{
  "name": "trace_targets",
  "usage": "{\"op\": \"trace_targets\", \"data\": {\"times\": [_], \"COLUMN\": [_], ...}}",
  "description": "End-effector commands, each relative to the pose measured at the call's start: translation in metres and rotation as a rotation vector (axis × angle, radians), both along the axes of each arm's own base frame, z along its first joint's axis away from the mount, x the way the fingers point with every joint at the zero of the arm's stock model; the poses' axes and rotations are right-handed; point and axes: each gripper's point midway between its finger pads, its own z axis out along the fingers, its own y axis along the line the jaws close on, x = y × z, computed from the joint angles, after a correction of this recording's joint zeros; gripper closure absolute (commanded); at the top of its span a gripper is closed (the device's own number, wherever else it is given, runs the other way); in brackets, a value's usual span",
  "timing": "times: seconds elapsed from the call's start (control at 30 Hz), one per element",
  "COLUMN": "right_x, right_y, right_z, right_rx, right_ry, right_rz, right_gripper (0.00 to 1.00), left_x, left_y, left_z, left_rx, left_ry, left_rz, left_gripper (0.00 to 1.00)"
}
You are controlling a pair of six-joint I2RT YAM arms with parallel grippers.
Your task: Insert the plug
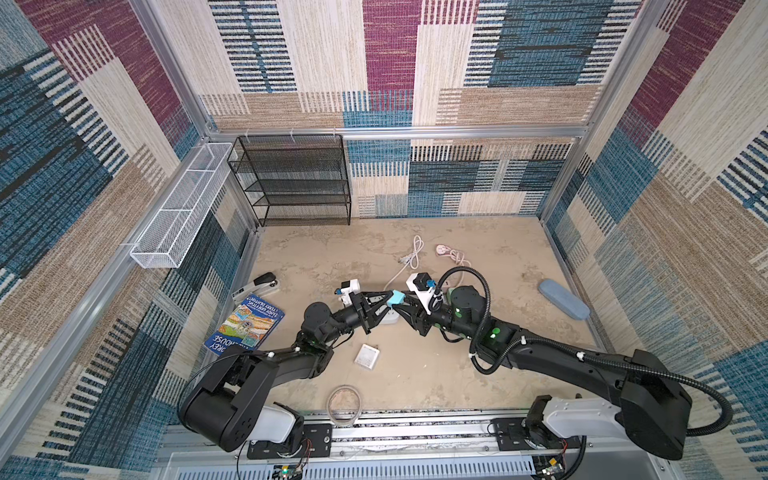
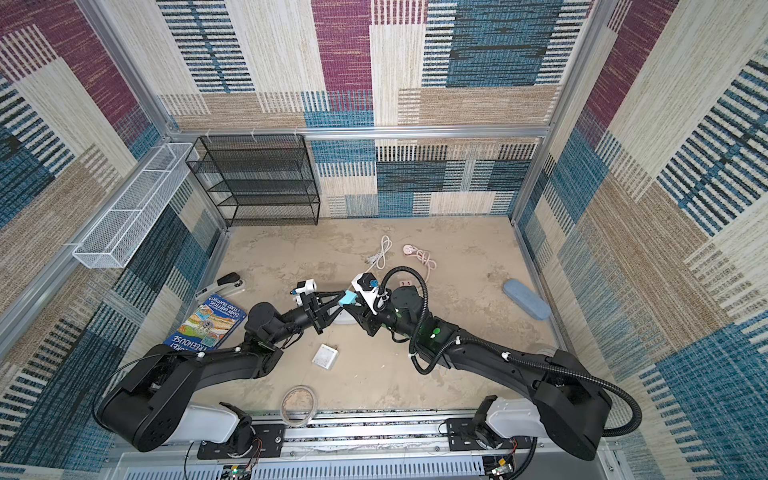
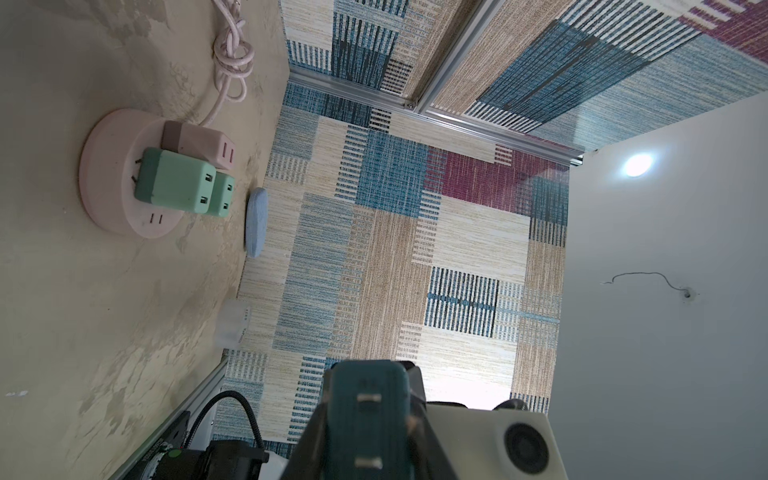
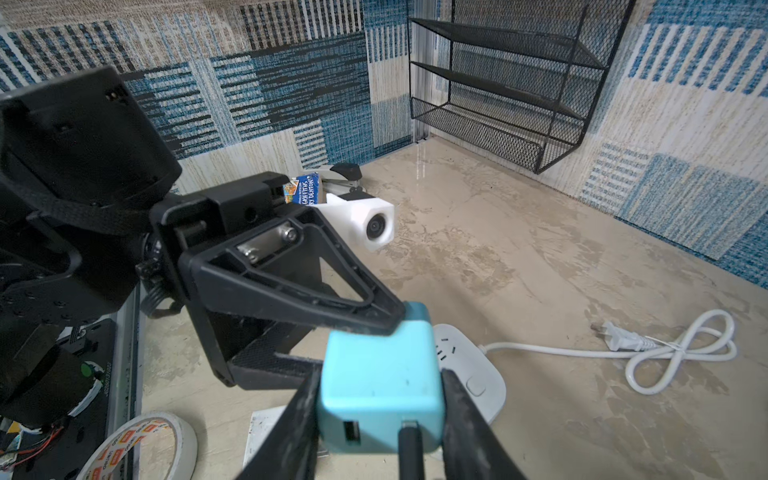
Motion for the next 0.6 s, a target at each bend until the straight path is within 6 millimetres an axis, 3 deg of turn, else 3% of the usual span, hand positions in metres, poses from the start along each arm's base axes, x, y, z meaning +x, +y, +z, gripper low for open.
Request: {"op": "trace_targets", "data": {"times": [0.0, 0.03, 0.07, 0.17, 0.3, 0.47, 0.57], "right_x": [-0.018, -0.016, -0.014, -0.008, 0.004, 0.017, 0.029], "right_y": [0.024, 0.025, 0.025, 0.028, 0.031, 0.026, 0.019], "right_z": [0.025, 0.022, 0.019, 0.010, -0.010, -0.027, -0.034], "right_rx": [0.098, 0.086, 0.077, 0.042, -0.037, -0.085, -0.095], "right_ry": [0.030, 0.045, 0.066, 0.128, 0.237, 0.318, 0.374], "right_rz": [0.157, 0.152, 0.141, 0.121, 0.066, -0.008, -0.067], "right_gripper": [1.00, 1.00, 1.00, 1.00, 1.00, 1.00, 1.00], "left_x": [-0.021, -0.021, -0.019, -0.015, -0.007, 0.002, 0.004], "left_y": [-0.010, -0.010, -0.009, -0.007, 0.005, 0.035, 0.059], "left_z": [0.010, 0.008, 0.005, -0.006, -0.025, -0.056, -0.058], "left_rx": [-0.008, -0.001, 0.006, 0.037, 0.111, 0.324, 0.501], "left_ry": [-0.078, -0.079, -0.076, -0.063, -0.039, -0.009, -0.030], "left_rz": [-0.129, -0.130, -0.130, -0.128, -0.104, -0.041, 0.010], "left_gripper": [1.00, 1.00, 0.92, 0.46, 0.02, 0.00, 0.00]}}
